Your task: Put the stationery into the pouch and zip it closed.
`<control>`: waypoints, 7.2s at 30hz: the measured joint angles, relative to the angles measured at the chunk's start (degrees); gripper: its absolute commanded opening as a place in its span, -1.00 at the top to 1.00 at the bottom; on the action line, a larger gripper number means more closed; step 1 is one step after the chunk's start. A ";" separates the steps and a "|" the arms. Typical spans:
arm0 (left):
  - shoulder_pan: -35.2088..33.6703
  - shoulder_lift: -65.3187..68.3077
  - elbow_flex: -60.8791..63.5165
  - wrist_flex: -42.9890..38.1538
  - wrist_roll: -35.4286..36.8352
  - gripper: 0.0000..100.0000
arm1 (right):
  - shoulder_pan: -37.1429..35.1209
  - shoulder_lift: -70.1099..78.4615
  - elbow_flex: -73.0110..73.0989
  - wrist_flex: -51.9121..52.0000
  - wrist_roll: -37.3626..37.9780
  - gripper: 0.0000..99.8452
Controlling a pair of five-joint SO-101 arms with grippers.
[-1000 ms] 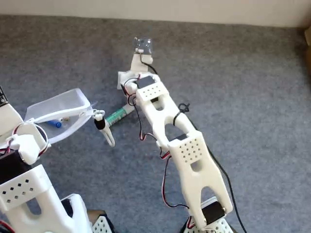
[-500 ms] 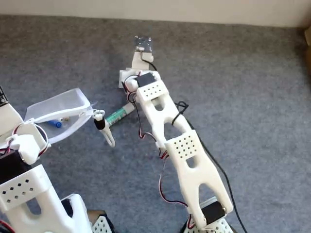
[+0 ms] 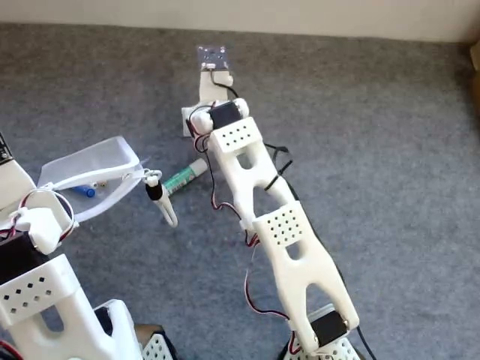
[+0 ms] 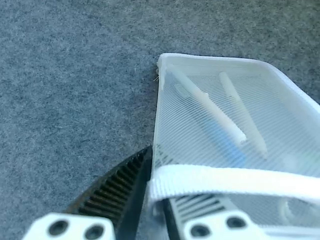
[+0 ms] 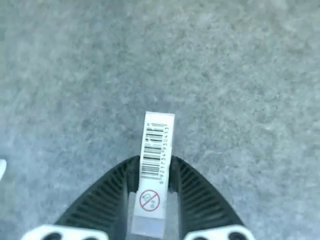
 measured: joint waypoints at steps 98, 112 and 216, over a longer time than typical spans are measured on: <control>0.18 0.00 0.00 0.00 0.00 0.99 | 1.67 -59.08 94.33 0.09 18.73 0.77; 0.18 0.00 0.00 0.00 0.00 0.99 | 1.58 -52.22 93.54 -0.62 18.64 0.77; 14.59 0.88 -16.88 9.67 2.37 0.99 | -24.18 -173.45 170.29 -65.85 18.55 0.99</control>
